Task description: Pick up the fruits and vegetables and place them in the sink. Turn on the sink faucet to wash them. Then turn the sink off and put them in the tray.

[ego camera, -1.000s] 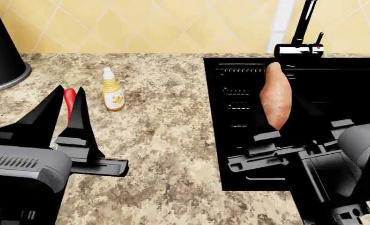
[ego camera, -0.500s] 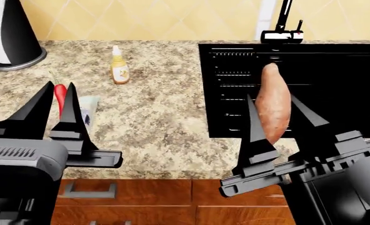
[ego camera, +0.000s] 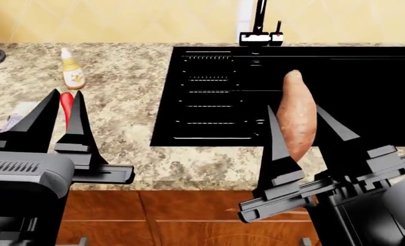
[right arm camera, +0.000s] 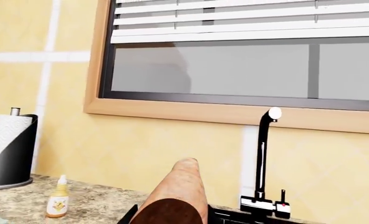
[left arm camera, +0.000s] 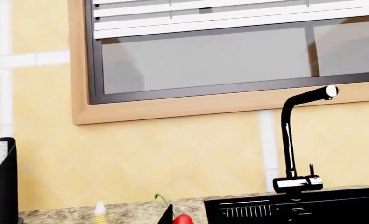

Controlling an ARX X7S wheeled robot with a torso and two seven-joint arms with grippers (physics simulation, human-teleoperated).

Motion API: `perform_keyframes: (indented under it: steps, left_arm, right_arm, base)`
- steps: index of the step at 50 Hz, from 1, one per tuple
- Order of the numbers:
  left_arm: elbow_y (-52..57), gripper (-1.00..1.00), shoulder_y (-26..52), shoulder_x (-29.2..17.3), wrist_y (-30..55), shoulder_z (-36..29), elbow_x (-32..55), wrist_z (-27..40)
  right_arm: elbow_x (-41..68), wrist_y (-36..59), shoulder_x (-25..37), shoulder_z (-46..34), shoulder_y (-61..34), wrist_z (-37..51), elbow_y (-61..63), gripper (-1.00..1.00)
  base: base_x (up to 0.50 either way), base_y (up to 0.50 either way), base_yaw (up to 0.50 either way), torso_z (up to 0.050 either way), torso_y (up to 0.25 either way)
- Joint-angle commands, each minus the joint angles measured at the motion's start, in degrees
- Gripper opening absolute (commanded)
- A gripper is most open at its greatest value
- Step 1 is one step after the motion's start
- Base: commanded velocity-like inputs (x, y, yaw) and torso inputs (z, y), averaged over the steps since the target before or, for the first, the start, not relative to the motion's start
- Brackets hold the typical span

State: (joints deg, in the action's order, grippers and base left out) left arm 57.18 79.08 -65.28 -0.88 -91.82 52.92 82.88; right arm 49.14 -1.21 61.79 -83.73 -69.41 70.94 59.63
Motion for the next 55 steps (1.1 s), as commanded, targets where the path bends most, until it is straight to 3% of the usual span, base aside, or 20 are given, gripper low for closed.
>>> perform_keyframes:
  steps: [1,24,34,41,45,49,55]
  left_arm:
    - [0.0,-1.00,-0.1,0.0,-0.3,0.2,0.2,1.6]
    - [-0.5,-1.00,-1.0,-0.5,-2.1,0.8,0.8,-0.1]
    - [-5.8,-1.00,-1.8,1.0,-4.9,1.7,2.6,-1.6]
    - [-17.4,-1.00,7.1,8.8,-3.9,7.3,15.3,-4.6]
    - [-30.0,-1.00,12.1,15.4,-1.7,9.5,21.4,-9.9]
    - [-44.2,-1.00,13.0,20.9,-1.3,10.7,27.2,-18.3]
    - [-60.1,-1.00,15.1,26.8,1.9,10.6,30.5,-25.6]
  right_arm:
    - [-1.6,-1.6,0.4,-4.3,-3.6,1.0,0.2,-1.00]
    - [-2.2,-3.5,0.2,-10.0,-7.8,2.4,-0.2,-1.00]
    - [0.2,-7.7,0.8,-9.6,-8.5,-0.5,-3.7,-1.00]
    - [19.9,-8.1,-0.5,-4.0,-19.1,-9.6,-16.6,-1.00]
    - [30.7,-2.6,-6.4,-2.6,-25.2,-16.4,-31.3,-1.00]
    - [35.3,-1.2,-12.2,-2.1,-25.8,-21.8,-45.2,-1.00]
    - [40.5,1.3,-20.1,-1.5,-26.6,-28.8,-62.6,-1.00]
  base:
    - [0.07,-0.50,0.00,0.000,0.000]
    - [0.11,-0.50,0.00,0.000,0.000]
    - [0.13,-0.43,0.00,0.000,0.000]
    - [0.00,0.00,0.00,0.000,0.000]
    - [0.00,0.00,0.00,0.000,0.000]
    - [0.00,0.00,0.00,0.000,0.000]
    - [0.00,0.00,0.00,0.000,0.000]
